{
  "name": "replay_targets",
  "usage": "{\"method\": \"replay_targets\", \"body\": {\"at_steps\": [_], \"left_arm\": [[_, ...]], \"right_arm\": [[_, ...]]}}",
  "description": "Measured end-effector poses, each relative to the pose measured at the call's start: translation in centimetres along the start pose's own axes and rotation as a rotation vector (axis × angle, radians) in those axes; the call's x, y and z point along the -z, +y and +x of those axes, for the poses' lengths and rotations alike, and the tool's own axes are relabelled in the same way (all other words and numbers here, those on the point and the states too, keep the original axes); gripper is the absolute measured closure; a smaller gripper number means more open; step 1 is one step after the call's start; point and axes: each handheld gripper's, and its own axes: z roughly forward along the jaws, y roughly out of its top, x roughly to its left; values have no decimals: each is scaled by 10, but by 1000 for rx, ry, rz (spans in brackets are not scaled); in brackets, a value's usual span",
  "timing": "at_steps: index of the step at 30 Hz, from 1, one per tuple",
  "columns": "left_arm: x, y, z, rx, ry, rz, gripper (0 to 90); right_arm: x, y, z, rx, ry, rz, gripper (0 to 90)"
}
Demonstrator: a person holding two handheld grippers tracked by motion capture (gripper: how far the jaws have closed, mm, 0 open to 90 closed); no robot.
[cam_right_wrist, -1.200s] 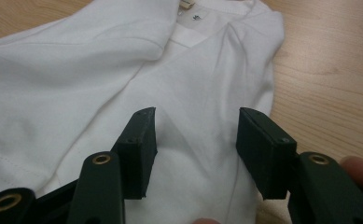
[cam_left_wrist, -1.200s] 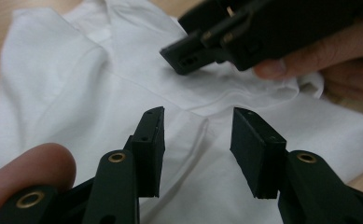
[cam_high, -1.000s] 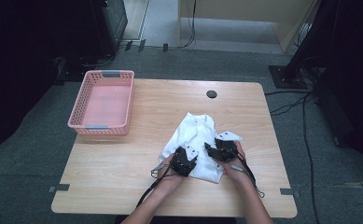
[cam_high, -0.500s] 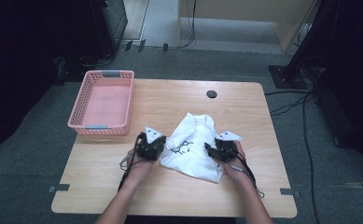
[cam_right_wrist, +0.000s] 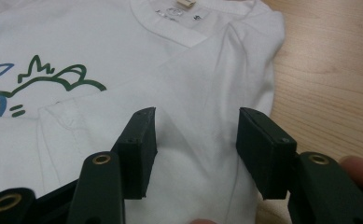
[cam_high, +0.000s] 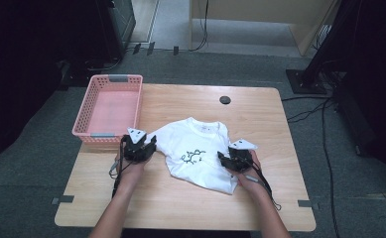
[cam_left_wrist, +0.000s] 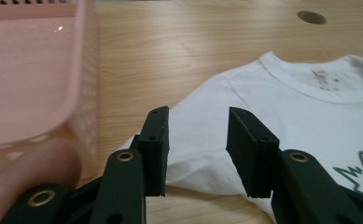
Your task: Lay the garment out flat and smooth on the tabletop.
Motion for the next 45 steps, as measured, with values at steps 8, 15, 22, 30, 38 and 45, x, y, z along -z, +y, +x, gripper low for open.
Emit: {"method": "replay_targets", "body": {"at_steps": [8,15,22,30,38,45], "left_arm": [[-26,-13,-11,-65,-37,114,516],[-42,-26,-11,-51,-38,117,495],[-42,-26,-8,-38,-72,121,434],[-41,-27,-12,-58,-38,126,387],[-42,-27,-12,-53,-26,128,366],[-42,-27,-12,-53,-23,128,360]], "right_arm": [[0,0,0,-2,-1,1,484],[0,0,0,-15,2,2,474],[7,12,-2,-42,1,43,502],[10,37,46,37,101,58,524],[-9,27,64,132,48,136,711],[-3,27,48,61,72,92,881]]}}
